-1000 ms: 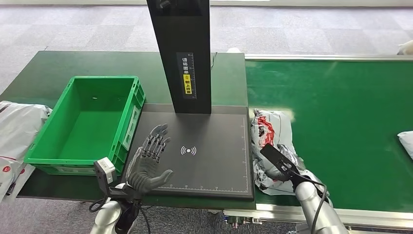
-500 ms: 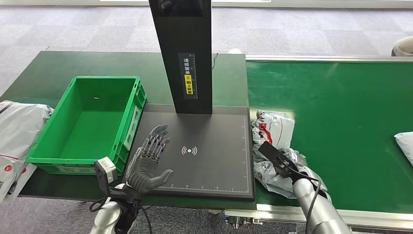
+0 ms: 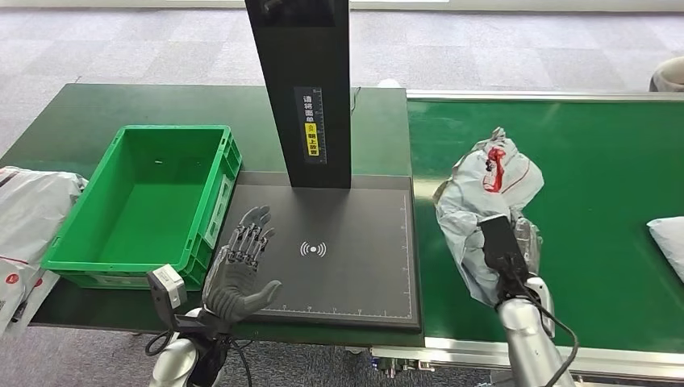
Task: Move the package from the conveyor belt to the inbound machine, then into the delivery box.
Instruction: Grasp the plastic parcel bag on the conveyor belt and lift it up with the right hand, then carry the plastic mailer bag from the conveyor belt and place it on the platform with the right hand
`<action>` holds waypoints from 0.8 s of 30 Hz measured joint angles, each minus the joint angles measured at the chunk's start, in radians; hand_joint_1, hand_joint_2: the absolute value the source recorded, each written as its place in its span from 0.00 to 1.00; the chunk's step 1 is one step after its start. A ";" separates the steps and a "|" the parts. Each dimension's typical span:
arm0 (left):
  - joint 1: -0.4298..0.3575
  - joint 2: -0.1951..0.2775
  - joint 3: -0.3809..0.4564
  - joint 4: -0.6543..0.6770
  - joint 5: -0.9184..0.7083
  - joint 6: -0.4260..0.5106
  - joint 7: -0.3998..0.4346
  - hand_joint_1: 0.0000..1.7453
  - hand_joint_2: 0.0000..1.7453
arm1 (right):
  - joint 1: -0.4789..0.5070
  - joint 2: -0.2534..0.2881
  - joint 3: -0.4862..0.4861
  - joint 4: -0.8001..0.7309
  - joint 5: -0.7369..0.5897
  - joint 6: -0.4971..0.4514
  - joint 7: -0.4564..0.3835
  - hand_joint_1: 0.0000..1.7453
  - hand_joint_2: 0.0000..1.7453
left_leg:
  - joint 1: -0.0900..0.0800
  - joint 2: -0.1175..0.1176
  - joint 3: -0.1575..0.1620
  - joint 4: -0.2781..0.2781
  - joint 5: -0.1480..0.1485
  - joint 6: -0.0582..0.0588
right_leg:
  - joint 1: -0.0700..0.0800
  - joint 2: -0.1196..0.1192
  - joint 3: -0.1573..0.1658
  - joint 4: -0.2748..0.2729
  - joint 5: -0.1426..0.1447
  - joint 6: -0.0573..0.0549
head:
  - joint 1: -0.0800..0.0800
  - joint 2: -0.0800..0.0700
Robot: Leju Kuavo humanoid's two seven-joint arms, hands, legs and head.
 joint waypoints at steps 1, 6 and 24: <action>0.000 0.000 0.000 0.000 0.001 0.001 -0.004 0.00 1.00 | 0.005 0.006 -0.009 -0.025 -0.032 -0.005 -0.032 1.00 1.00 | 0.000 0.000 0.000 0.000 0.000 0.000 | 0.000 0.000 0.000 0.000 0.000 0.000 | 0.000 0.000; -0.013 0.000 -0.002 0.005 -0.001 0.024 -0.042 0.00 1.00 | 0.025 0.024 0.001 -0.137 -0.133 0.134 -0.149 1.00 1.00 | 0.000 0.001 0.000 0.000 0.000 0.000 | 0.000 0.001 0.000 0.000 0.000 0.000 | 0.000 0.000; -0.078 0.000 -0.023 0.047 -0.045 0.153 -0.092 0.00 1.00 | -0.145 0.033 0.581 0.040 0.069 0.472 -0.092 0.11 1.00 | 0.000 0.002 -0.001 0.000 0.000 -0.001 | 0.001 0.002 -0.001 0.001 0.000 0.000 | 0.000 0.000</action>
